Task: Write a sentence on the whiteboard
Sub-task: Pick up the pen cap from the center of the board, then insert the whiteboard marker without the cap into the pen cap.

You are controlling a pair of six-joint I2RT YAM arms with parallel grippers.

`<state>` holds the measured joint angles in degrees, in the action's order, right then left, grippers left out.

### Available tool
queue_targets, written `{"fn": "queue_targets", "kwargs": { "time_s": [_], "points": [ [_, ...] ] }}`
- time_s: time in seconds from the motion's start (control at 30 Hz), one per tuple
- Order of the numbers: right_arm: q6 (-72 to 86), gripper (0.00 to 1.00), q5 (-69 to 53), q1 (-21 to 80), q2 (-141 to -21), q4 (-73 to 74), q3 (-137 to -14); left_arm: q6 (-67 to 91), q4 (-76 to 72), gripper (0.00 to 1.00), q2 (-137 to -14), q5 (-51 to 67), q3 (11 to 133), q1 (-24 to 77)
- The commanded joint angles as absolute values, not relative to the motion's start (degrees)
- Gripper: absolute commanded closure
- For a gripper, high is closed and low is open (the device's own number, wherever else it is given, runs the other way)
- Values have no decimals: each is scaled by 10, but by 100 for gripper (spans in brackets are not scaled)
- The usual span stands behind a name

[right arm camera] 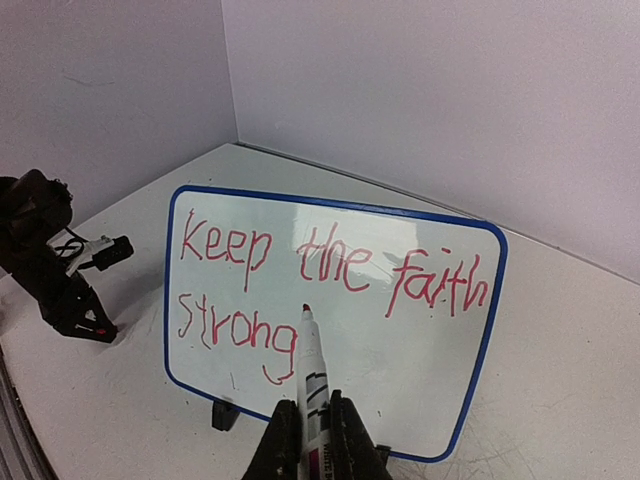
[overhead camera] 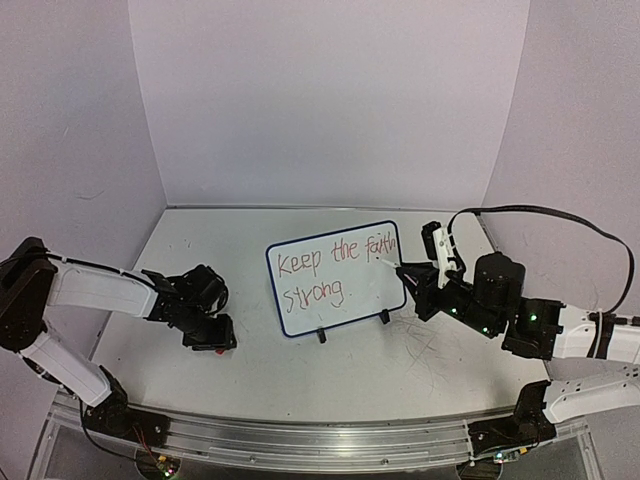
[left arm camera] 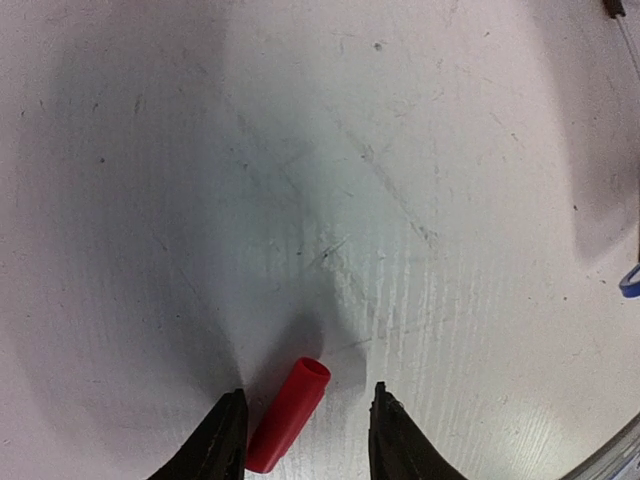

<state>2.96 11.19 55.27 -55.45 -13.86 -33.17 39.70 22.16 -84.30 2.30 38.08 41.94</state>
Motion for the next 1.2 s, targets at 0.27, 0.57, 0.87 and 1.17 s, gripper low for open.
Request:
{"fn": "queue_targets", "kwargs": {
  "time_s": [0.27, 0.57, 0.87, 1.17],
  "points": [
    [16, 100, 139, 552, -558, -162, -349, 428, 302, 82, -922, -79, 402, 449],
    [20, 100, 94, 552, -560, -126, -393, 388, 258, 93, -770, -150, 379, 456],
    [120, 100, -66, 553, -627, -31, -496, 147, 132, 90, -618, -143, 417, 456],
    [196, 100, -227, 562, -778, 85, -684, -156, -24, 99, -588, 152, 432, 462]
  ]
}}
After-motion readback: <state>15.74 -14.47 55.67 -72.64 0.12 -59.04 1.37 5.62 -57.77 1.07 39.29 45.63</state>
